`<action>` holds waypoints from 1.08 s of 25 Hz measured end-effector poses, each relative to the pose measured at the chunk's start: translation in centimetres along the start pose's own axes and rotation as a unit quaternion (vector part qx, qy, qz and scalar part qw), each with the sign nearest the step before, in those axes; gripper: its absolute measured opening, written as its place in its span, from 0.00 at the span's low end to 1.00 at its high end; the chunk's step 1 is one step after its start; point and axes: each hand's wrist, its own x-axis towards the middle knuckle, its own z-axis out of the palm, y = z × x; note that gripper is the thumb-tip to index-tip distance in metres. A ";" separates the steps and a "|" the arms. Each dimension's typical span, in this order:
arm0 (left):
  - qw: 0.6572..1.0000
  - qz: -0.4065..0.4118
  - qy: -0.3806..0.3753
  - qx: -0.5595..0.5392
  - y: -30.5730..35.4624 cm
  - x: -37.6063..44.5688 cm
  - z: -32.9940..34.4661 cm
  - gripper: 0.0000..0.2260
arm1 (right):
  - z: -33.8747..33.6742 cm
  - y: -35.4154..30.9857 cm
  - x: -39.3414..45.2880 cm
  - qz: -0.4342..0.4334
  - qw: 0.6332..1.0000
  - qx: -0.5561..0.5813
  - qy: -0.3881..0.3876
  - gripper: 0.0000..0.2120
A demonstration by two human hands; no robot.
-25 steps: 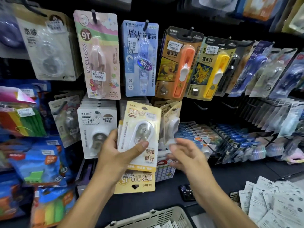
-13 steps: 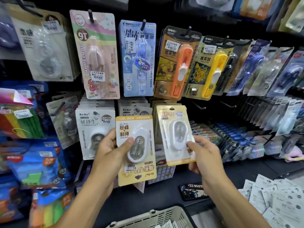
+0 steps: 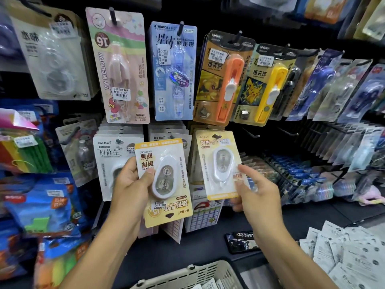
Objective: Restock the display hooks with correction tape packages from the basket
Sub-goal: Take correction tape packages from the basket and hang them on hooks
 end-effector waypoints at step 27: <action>0.865 -0.031 -0.446 0.228 0.2 -1.9 -0.3 0.16 | -0.9 -1.7 -0.4 -0.030 0.977 0.102 -0.186 0.19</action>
